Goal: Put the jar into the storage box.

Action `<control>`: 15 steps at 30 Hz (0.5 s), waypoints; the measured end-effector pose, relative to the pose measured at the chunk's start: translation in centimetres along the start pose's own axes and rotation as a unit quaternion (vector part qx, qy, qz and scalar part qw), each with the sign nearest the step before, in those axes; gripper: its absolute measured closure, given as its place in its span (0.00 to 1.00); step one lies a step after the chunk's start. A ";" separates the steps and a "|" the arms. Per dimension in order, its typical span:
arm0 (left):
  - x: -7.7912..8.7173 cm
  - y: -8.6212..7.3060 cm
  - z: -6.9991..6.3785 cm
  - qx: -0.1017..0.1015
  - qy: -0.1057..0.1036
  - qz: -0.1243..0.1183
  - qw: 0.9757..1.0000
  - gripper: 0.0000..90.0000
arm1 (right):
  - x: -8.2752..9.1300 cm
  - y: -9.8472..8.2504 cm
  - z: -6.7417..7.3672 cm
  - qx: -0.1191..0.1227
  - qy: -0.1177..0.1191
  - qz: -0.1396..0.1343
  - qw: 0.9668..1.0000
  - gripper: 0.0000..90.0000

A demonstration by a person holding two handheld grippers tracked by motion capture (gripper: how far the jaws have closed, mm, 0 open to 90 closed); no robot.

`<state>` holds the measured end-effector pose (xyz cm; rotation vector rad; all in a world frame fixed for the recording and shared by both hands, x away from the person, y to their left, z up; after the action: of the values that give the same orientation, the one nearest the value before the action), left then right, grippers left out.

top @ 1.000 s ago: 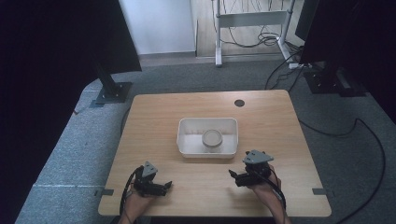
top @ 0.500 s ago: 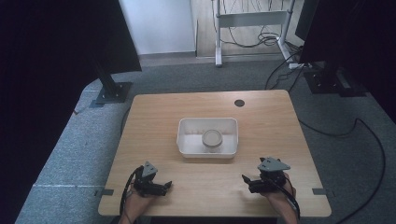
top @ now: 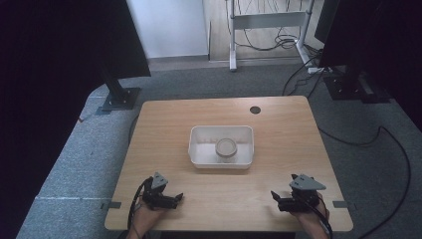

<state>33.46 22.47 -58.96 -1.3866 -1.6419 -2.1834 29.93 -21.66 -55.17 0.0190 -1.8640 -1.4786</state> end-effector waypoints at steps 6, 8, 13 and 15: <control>0.0 0.0 0.0 0.000 0.000 0.000 1.000 0.01 | 0.3 -1.4 -0.6 -0.007 -0.011 0.010 1.000 0.05; 0.0 0.0 0.0 0.000 0.000 0.000 1.000 0.01 | 0.4 -1.8 -0.8 -0.010 -0.014 0.012 1.000 0.05; 0.0 0.0 0.0 0.000 0.000 0.000 1.000 0.01 | 0.6 -2.5 -1.1 -0.018 -0.020 0.017 0.999 0.05; 0.0 0.0 0.0 0.000 0.000 0.000 1.000 0.01 | 0.6 -2.9 -1.2 -0.020 -0.021 0.021 0.999 0.05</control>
<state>33.46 22.47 -58.96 -1.3860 -1.6425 -2.1830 28.93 -23.90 -57.24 -0.0706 -1.8557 -1.4972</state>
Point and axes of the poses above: each handheld gripper's, and its own axes: x roughly backward along the jaws, y roughly out of its top, z roughly to its left, the point moved 5 cm from there along -x, roughly forward along the jaws, and after that the axes turned 2 degrees about -z, right-handed, at the moved point
